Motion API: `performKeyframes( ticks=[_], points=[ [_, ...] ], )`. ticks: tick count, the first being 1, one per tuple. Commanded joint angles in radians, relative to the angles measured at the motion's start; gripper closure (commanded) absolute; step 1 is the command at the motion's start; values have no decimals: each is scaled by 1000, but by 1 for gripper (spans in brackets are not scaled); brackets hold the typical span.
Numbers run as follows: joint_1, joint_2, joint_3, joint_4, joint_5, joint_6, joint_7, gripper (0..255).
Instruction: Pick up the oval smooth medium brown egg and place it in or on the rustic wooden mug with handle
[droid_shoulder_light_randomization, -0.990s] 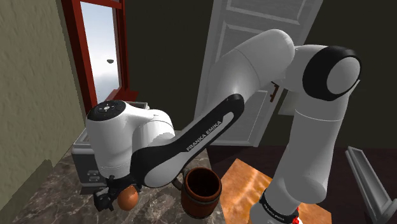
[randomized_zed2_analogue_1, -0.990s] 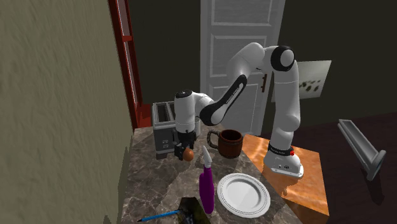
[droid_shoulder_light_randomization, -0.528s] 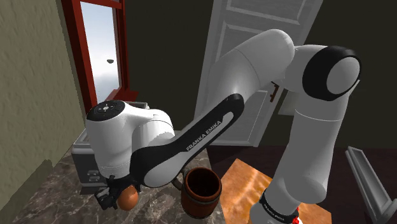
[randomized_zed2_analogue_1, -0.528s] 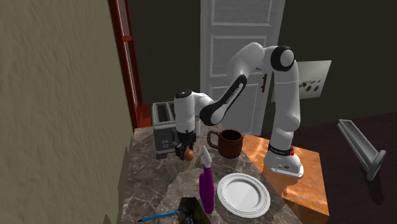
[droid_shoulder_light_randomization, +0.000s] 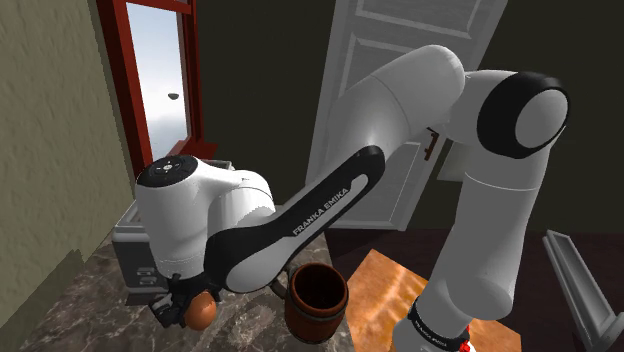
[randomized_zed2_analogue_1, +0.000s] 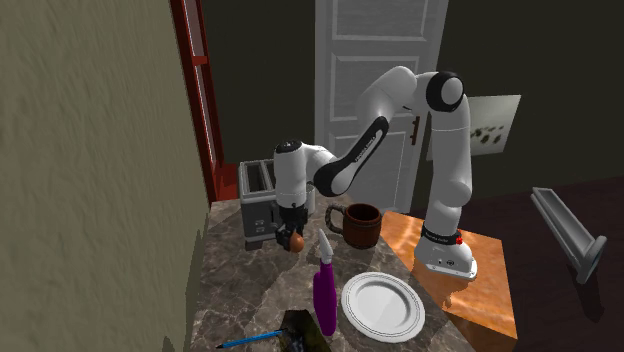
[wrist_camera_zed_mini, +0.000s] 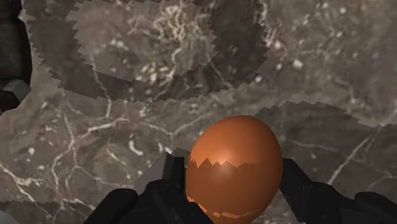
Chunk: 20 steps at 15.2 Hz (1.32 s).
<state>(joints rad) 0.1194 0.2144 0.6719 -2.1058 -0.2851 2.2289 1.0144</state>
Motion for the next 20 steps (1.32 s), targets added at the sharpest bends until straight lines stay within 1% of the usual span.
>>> performKeyframes(
  ticks=[1,11,20],
  points=[
    [-5,-14,5,6,16,-18,-13,255],
    [-23,-96,23,62,94,-131,-74,255],
    [-31,-152,27,132,143,-239,-115,255]
  ],
)
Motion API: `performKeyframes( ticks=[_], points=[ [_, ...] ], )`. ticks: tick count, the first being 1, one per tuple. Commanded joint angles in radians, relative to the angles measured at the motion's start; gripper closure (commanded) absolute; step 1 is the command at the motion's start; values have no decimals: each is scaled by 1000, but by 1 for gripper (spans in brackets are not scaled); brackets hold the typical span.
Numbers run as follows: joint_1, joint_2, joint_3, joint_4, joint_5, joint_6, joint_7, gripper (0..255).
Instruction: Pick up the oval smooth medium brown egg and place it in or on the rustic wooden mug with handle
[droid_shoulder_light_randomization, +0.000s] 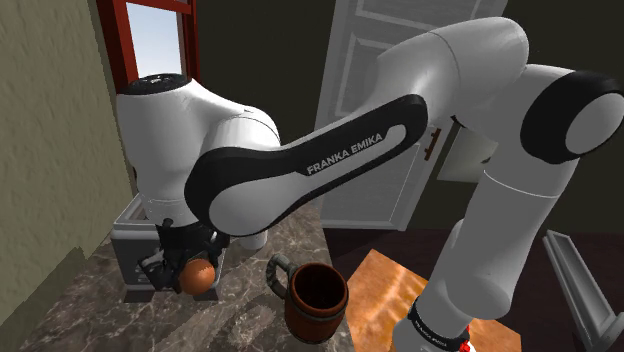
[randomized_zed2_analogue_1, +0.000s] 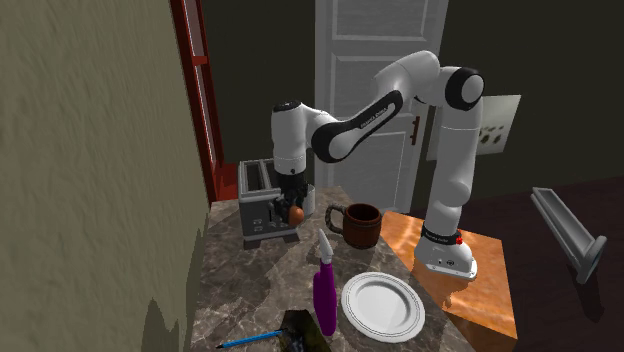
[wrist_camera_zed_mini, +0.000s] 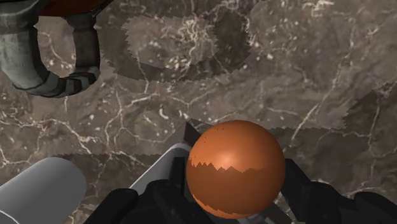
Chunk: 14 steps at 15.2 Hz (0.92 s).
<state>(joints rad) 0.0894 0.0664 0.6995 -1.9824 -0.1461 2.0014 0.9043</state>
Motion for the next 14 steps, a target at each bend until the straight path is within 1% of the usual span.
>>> performKeyframes(
  ticks=[1,14],
  points=[
    [-2,-8,0,18,8,-24,-8,255],
    [-6,-48,-1,156,41,-190,-43,255]
  ],
)
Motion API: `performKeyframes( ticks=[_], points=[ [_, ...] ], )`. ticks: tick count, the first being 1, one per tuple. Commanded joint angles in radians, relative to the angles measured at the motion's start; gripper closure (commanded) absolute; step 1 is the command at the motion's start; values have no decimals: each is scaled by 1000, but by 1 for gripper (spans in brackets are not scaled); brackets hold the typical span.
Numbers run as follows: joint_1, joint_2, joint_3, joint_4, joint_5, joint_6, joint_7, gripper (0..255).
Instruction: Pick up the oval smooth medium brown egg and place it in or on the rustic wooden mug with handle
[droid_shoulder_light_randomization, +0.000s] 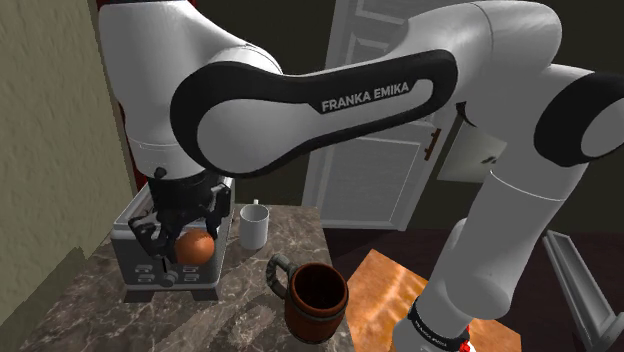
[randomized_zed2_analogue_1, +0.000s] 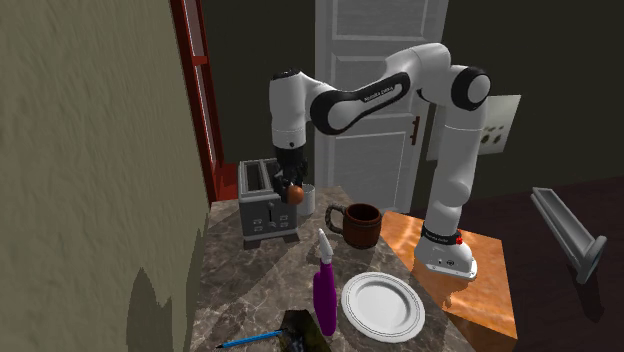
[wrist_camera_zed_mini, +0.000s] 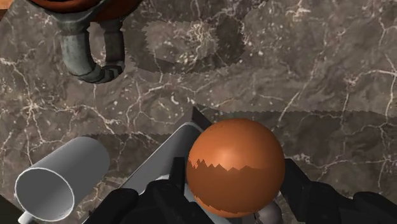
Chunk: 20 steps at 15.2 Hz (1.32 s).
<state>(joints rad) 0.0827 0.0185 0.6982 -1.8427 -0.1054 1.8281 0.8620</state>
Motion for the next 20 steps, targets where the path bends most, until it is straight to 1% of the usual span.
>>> performKeyframes(
  ticks=[1,3,5,7,10,15,16,20],
  points=[
    [1,-1,1,20,1,-20,-1,255],
    [-17,-107,-17,-77,69,-1,-55,255],
    [-20,-210,-44,-168,130,9,-109,255],
    [-11,-307,-77,-252,182,11,-159,255],
    [14,-444,-132,-367,240,2,-225,255],
    [67,-660,-224,-538,292,-42,-311,255],
    [83,-728,-252,-587,300,-63,-334,255],
    [88,-725,-241,-638,308,-9,-331,255]
  ],
)
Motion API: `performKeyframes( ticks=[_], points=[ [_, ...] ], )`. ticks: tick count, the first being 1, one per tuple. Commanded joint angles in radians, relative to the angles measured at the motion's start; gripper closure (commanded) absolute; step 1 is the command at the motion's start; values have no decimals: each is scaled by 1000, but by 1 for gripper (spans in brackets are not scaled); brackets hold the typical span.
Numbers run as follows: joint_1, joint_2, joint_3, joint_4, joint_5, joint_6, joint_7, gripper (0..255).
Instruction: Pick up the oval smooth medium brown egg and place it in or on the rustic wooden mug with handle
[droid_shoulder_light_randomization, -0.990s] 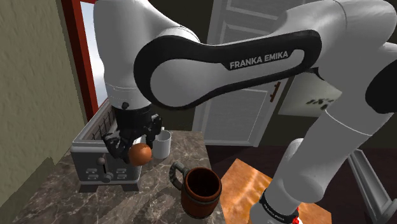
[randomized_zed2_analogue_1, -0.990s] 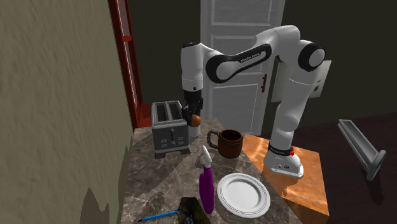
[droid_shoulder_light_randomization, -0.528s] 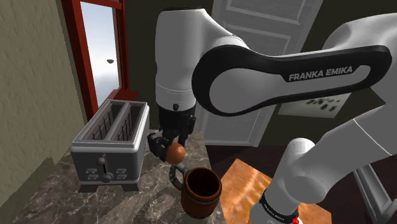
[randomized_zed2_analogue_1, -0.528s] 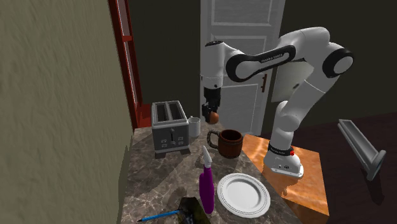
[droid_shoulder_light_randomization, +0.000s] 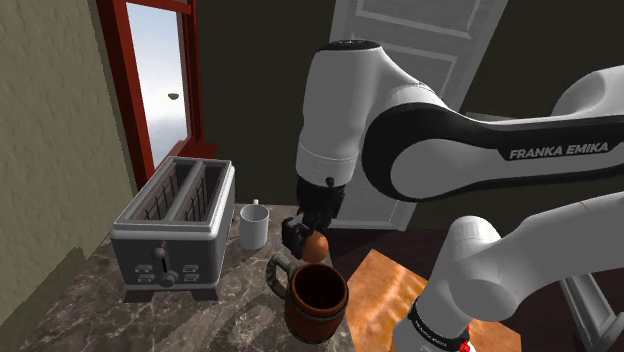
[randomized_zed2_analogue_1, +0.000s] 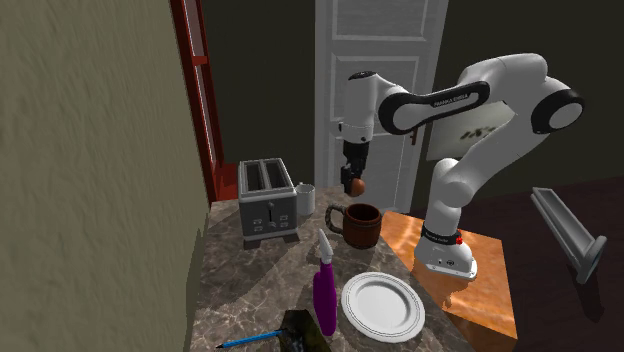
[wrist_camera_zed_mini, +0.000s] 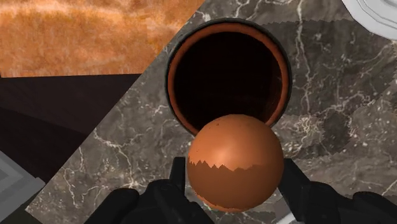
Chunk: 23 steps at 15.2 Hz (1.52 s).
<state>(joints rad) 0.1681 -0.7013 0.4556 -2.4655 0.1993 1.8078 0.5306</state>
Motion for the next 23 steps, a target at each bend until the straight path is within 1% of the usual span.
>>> performKeyframes(
  ticks=[1,10,18,19,23],
  points=[
    [4,-4,5,-28,6,25,1,255],
    [10,19,37,-126,26,146,7,255],
    [10,19,37,-126,26,146,7,255],
    [10,19,37,-126,26,146,7,0],
    [10,19,37,-126,26,146,7,0]
  ],
)
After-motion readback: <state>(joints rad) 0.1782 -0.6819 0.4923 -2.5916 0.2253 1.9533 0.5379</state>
